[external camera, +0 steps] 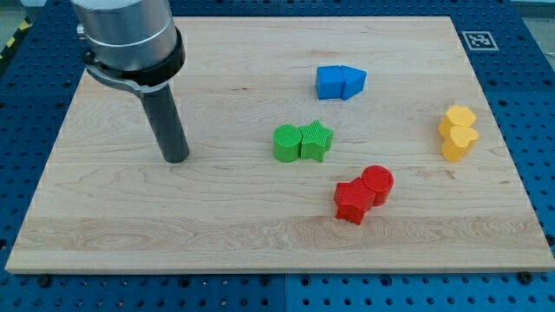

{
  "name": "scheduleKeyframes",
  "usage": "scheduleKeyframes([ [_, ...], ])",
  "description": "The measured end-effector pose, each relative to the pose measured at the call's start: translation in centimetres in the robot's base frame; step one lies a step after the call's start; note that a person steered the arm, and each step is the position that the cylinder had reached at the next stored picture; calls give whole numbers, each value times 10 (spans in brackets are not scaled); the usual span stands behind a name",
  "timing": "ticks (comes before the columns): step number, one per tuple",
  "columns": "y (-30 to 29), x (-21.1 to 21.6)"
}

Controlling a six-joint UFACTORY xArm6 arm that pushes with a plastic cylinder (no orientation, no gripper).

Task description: Slide the green blocks slightly towards the right

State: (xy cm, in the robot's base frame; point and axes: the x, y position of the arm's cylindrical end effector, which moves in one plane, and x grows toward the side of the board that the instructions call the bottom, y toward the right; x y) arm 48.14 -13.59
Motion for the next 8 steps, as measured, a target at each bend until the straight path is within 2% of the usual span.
scheduleKeyframes([
  [1,0,0],
  [2,30,8],
  [4,147,9],
  [8,197,27],
])
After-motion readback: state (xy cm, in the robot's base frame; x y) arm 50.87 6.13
